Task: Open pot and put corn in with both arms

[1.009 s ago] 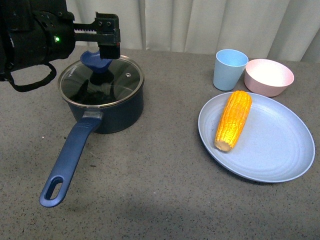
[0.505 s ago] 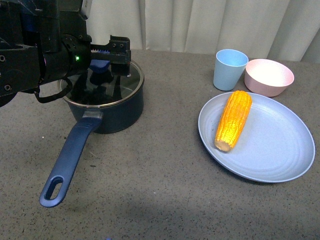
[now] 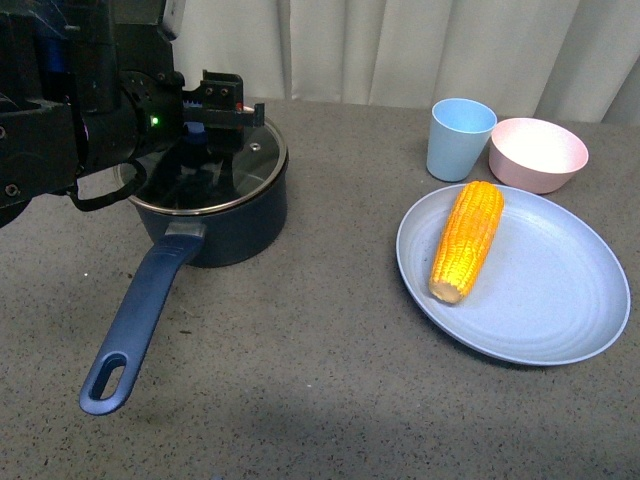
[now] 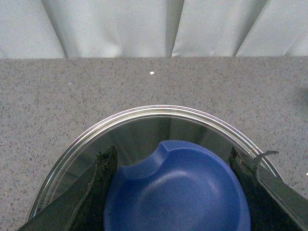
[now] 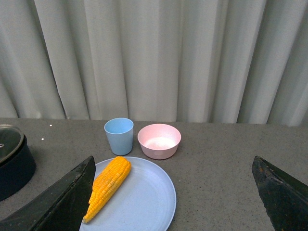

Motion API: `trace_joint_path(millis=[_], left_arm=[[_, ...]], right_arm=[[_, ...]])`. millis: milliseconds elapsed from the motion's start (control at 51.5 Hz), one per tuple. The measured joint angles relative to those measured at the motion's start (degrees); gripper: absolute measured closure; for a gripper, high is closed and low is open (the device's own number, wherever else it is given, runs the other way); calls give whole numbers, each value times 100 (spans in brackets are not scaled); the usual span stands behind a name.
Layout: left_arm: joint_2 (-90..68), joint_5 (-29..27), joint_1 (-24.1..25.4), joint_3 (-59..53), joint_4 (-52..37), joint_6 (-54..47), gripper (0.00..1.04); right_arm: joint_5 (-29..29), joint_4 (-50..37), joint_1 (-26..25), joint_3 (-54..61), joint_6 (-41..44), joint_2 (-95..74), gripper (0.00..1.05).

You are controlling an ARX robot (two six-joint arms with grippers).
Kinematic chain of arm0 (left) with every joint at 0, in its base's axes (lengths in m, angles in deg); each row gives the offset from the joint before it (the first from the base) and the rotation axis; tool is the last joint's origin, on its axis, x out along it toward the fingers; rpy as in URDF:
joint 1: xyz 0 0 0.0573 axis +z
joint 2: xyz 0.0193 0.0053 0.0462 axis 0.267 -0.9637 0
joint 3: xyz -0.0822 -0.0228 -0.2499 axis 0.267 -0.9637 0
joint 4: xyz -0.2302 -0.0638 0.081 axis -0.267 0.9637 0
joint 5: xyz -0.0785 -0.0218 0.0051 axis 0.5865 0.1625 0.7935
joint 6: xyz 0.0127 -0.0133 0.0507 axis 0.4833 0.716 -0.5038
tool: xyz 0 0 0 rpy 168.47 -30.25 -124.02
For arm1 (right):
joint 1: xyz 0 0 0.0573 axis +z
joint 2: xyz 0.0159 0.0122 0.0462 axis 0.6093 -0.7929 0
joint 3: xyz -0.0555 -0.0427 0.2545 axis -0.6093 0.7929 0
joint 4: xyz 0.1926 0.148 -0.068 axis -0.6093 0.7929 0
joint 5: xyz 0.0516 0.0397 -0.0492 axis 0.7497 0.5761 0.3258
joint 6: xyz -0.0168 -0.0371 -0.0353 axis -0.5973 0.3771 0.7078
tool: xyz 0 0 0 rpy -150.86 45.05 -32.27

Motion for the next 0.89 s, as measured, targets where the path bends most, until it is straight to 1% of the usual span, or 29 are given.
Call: trace_joint_path(millis=[116, 213, 427, 524, 640, 893], left_arm=[[345, 70, 177, -17, -28, 37, 42], [544, 125, 461, -35, -116, 33, 42], [389, 352, 1753, -164, -313, -76, 42], [247, 339, 2052, -164, -315, -46, 42], [63, 358, 2177, -162, -367, -42, 42], [-509, 374, 2218, -61, -682, 74, 42]], right_arm=[[0, 0, 0, 0, -2, 0, 9], [0, 0, 0, 0, -2, 0, 9], [0, 0, 0, 0, -2, 0, 9], [0, 0, 0, 0, -2, 0, 9], [0, 0, 0, 0, -2, 0, 9], [0, 0, 0, 0, -2, 0, 9]])
